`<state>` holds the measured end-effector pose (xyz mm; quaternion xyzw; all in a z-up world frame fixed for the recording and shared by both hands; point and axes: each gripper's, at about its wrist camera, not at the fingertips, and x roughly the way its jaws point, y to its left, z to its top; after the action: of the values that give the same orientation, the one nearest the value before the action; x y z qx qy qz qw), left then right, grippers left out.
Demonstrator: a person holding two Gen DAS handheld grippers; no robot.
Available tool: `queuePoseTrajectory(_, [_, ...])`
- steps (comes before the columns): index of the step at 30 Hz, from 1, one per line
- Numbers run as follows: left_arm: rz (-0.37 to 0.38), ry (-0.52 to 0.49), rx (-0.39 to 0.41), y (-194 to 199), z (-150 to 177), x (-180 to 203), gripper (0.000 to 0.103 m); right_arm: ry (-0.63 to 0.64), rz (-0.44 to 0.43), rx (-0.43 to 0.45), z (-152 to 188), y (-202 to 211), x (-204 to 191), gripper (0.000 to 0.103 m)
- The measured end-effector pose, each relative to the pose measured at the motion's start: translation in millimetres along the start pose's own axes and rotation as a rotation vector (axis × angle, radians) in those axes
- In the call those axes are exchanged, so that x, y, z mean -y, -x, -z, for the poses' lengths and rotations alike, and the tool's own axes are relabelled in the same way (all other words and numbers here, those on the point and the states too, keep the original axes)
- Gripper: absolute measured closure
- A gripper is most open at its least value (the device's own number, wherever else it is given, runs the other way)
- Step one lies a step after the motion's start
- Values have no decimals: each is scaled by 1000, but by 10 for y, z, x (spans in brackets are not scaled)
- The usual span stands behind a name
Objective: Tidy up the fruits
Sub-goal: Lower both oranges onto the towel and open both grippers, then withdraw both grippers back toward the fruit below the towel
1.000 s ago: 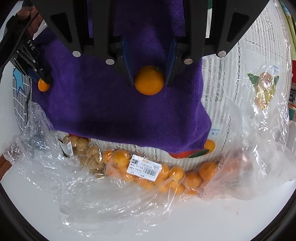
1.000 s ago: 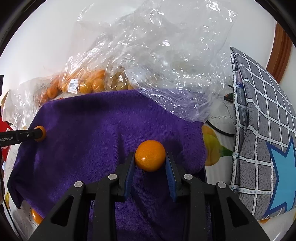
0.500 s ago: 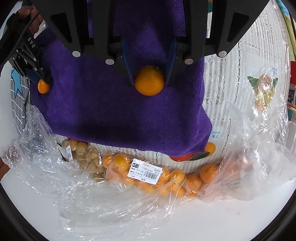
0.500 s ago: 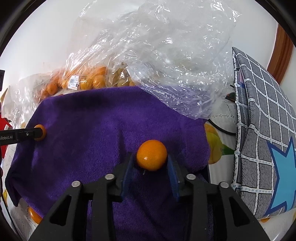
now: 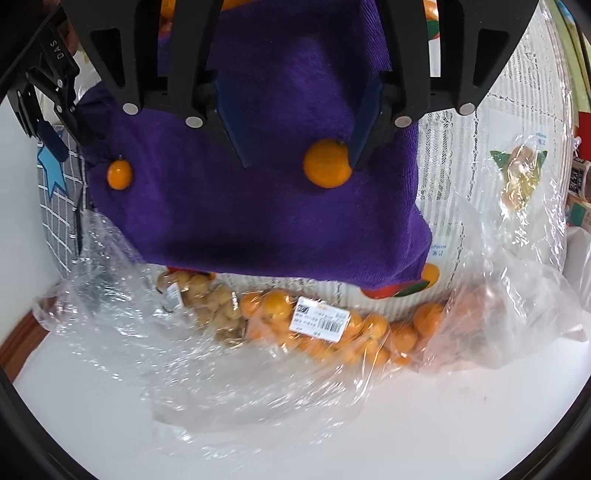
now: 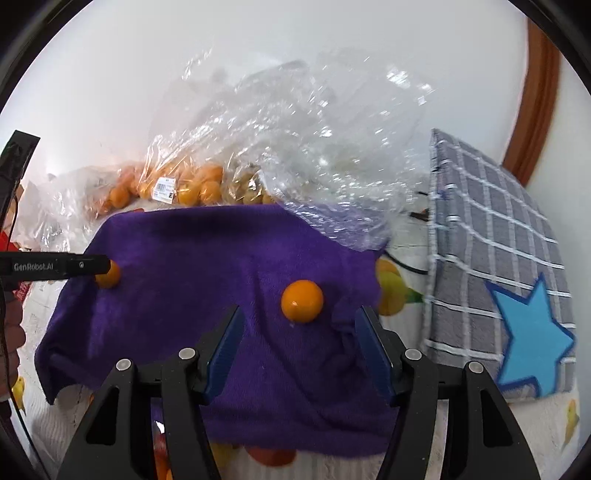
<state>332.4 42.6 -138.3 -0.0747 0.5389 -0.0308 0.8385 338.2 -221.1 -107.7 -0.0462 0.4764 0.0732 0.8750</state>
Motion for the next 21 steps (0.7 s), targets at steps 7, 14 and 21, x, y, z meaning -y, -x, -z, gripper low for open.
queuePoseTrajectory(7, [43,-14,40,219,6,112,35,-42,56,42,170,410,99,32])
queuePoseTrajectory(14, [77,-38,77,477,26,166,32,-28,78,30,372,662,65,31])
queuePoseTrajectory(21, [77,-19,131,781,36,113,32,-79,39,32,590,860,63,31])
